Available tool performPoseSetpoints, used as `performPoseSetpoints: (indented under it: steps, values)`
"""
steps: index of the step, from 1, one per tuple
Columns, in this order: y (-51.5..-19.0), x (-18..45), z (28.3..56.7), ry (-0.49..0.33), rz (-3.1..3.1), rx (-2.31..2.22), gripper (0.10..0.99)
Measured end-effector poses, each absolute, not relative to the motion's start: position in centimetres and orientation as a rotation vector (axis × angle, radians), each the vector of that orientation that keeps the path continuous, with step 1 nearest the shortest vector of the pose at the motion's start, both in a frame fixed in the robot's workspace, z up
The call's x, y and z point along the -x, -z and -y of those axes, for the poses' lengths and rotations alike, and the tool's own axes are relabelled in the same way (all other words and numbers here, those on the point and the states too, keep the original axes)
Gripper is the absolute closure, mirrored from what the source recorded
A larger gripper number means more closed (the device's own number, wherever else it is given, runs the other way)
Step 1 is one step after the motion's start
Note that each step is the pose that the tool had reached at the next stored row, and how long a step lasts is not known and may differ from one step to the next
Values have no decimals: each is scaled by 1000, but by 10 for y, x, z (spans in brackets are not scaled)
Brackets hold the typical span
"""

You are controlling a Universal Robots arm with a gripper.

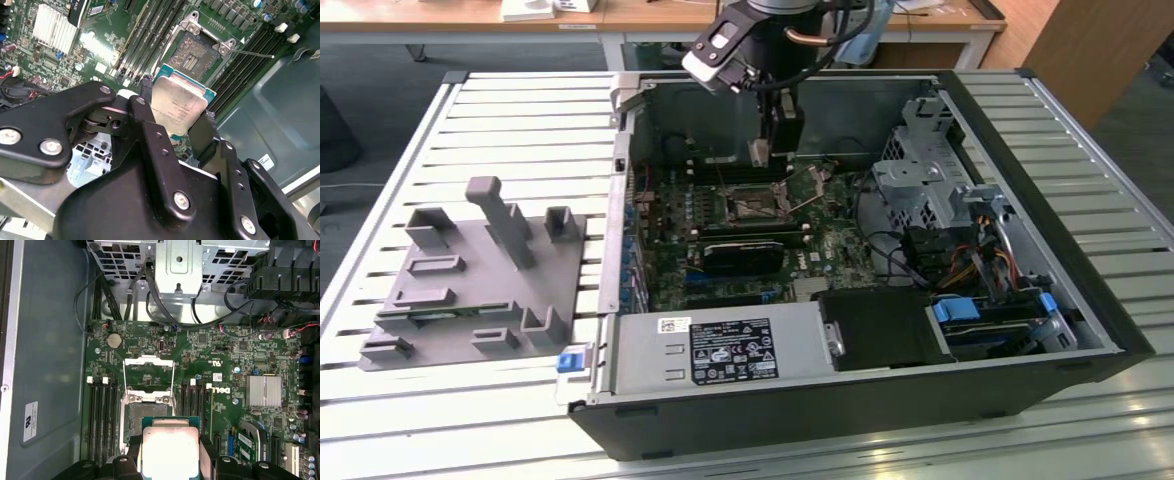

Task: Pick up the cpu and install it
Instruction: 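Place the cpu into insertion slot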

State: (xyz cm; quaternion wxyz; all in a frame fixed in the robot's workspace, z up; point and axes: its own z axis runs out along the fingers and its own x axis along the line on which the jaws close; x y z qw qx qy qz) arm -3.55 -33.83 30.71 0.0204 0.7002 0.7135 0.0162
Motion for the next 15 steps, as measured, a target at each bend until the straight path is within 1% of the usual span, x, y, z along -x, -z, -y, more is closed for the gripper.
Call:
performPoseSetpoints:
  steps: [15]
  values:
    - [-286,36,335,-51,-2233,-2151,545]
